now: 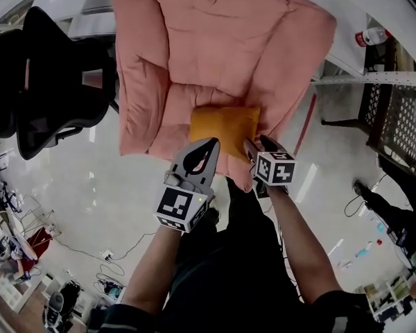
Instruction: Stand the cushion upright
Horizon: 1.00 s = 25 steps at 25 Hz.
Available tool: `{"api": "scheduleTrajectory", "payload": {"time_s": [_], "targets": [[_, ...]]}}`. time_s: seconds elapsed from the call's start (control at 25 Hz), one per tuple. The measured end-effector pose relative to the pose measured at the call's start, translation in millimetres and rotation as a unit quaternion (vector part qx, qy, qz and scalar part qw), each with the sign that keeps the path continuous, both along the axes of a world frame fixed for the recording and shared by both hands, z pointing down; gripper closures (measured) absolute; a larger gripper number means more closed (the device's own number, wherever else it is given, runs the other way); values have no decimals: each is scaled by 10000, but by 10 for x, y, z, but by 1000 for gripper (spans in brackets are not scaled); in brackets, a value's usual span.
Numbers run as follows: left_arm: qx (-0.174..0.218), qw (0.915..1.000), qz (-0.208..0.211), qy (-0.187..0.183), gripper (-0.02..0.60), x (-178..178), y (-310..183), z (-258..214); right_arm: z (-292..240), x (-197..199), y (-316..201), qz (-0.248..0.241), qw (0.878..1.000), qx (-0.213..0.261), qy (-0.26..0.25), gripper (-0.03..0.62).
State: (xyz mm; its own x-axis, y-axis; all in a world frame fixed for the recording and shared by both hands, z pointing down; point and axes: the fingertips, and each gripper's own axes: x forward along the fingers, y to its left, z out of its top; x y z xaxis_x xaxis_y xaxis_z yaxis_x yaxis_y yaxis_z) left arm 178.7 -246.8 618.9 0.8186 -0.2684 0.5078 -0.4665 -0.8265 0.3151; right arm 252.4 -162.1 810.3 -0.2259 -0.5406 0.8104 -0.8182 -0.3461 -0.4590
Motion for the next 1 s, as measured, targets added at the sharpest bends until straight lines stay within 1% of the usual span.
{"api": "scheduleTrajectory", "payload": {"time_s": [0.08,0.28,0.52,0.64,0.8,1.0], "targets": [[-59,10000,-27,-53,575,2,-20,72,141,-20,-27,-1,9999,-111,-78,364],[-131,9998,-59,-139,575,-4,-66,172,401,-21,-69,115,9990,-359,-231,339],[-169,9997,-85,-166,575,-1,-94,208,567,-4,-62,229,9974,-518,-448,335],[-176,9996,-96,-185,575,-24,-102,229,634,-10,-59,249,9957,-577,-676,337],[-171,9994,-157,-259,575,-117,-118,250,663,-49,-62,156,9944,-614,-841,417],[-82,9992,-273,-289,575,-256,-116,229,626,-98,-61,2,9959,-567,-705,479]]}}
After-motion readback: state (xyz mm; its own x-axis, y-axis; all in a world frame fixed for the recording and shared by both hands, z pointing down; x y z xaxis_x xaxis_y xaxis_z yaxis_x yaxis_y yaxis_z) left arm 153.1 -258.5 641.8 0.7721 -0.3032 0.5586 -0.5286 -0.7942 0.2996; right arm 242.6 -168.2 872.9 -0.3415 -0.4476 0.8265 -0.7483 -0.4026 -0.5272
